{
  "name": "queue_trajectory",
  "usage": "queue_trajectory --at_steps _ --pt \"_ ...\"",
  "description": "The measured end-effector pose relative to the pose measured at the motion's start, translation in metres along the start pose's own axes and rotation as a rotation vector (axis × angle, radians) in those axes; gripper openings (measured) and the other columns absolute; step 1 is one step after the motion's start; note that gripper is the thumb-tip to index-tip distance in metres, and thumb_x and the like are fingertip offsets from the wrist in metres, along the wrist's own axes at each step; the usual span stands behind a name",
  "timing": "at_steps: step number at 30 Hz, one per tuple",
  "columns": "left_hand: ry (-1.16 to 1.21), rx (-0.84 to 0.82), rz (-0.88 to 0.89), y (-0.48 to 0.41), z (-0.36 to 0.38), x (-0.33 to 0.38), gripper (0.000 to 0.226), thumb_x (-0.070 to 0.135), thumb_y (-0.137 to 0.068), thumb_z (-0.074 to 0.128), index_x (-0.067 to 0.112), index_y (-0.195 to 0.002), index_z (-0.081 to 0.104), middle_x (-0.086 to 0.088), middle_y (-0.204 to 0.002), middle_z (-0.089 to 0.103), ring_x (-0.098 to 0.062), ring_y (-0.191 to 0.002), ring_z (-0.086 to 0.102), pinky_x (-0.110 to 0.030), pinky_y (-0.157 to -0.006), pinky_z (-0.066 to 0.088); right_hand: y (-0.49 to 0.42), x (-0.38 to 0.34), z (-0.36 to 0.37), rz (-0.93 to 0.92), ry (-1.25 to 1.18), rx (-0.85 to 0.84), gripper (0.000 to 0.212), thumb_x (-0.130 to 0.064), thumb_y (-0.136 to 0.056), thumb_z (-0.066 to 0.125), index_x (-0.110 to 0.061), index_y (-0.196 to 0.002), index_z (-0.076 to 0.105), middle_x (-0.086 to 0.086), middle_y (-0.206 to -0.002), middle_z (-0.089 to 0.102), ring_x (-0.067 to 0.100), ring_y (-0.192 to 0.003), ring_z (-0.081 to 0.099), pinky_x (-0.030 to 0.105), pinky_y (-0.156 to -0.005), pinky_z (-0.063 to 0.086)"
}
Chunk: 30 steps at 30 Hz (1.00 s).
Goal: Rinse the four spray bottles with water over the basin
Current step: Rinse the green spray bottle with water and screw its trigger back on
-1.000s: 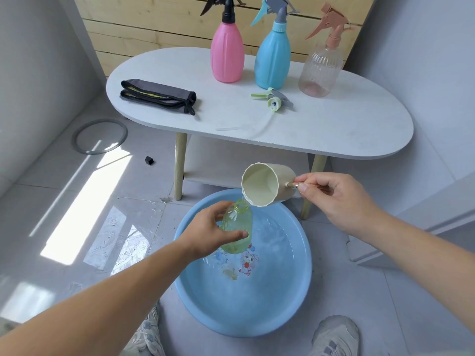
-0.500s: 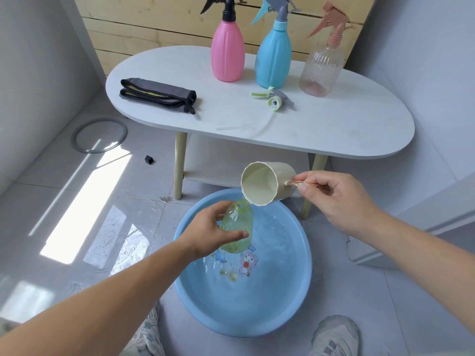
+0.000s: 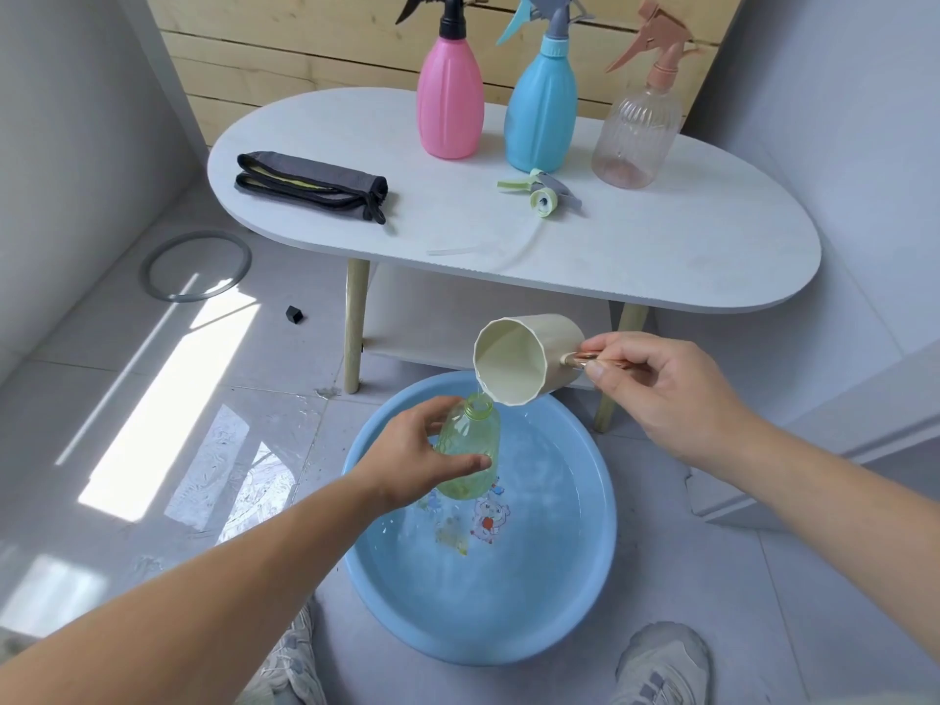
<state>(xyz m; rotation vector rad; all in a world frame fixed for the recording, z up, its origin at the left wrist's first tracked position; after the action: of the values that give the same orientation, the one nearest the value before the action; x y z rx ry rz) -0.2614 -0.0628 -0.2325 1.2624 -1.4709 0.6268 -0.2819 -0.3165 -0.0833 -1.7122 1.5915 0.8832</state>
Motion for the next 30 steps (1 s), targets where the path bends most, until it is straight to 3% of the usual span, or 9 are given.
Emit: queue_trajectory --at_steps 4,15,18,21,30 --pt "-0.005 0.011 -0.009 -0.0003 -0.0003 -0.0007 0.085 0.062 -0.054 0.09 0.035 -0.131 0.065 0.015 -0.123 0.071 -0.006 -0.12 0.065 -0.042 -0.105 0.056 0.0002 -0.0019 0.0001 -0.018 -0.003 -0.002 0.013 -0.019 -0.092 0.067 -0.02 -0.081 0.073 -0.007 -0.114 0.07 -0.001 -0.092 0.065 0.004 -0.08 0.042" --pt "-0.016 0.003 -0.01 0.0004 -0.0003 0.0003 0.084 0.062 -0.055 0.09 0.035 -0.131 0.065 0.016 -0.123 0.072 -0.006 -0.119 0.065 -0.043 -0.103 0.057 0.0015 -0.0048 0.0008 -0.077 0.048 0.002 0.021 -0.018 -0.092 0.068 -0.033 -0.077 0.07 -0.008 -0.113 0.069 -0.001 -0.103 0.062 0.004 -0.083 0.04" --pt "-0.015 0.004 -0.004 0.0008 -0.0002 0.0012 0.082 0.061 -0.055 0.09 0.035 -0.129 0.066 0.016 -0.121 0.072 -0.006 -0.119 0.066 -0.043 -0.103 0.057 0.0013 -0.004 0.0015 -0.086 0.053 0.005 0.017 -0.015 -0.091 0.068 -0.026 -0.079 0.072 -0.008 -0.112 0.069 -0.003 -0.105 0.062 0.004 -0.085 0.041" --pt "-0.017 0.003 -0.01 0.0005 -0.0003 0.0007 0.083 0.062 -0.055 0.089 0.036 -0.13 0.065 0.017 -0.122 0.072 -0.006 -0.119 0.066 -0.043 -0.104 0.056 0.0007 -0.0011 0.0019 -0.086 0.059 0.003 0.012 -0.015 -0.091 0.068 -0.019 -0.081 0.074 -0.006 -0.114 0.068 -0.001 -0.106 0.062 0.006 -0.086 0.042" --pt "-0.027 -0.005 -0.013 0.0026 -0.0007 0.0019 0.076 0.055 -0.06 0.092 0.035 -0.129 0.066 0.017 -0.121 0.073 -0.005 -0.118 0.066 -0.042 -0.103 0.057 -0.0006 0.0015 0.0009 -0.121 0.086 -0.004 0.01 -0.019 -0.09 0.068 -0.017 -0.084 0.075 -0.008 -0.117 0.066 0.003 -0.109 0.062 0.021 -0.089 0.046"
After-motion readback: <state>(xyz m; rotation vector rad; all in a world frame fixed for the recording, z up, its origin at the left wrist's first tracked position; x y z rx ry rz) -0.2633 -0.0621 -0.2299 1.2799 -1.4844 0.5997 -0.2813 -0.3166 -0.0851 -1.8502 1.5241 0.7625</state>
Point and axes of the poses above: each hand's wrist, its own y-axis away from the middle knuckle, its own z-axis out of the palm, x = y × z, the point moved 3 cm from there along -y, towards the middle knuckle
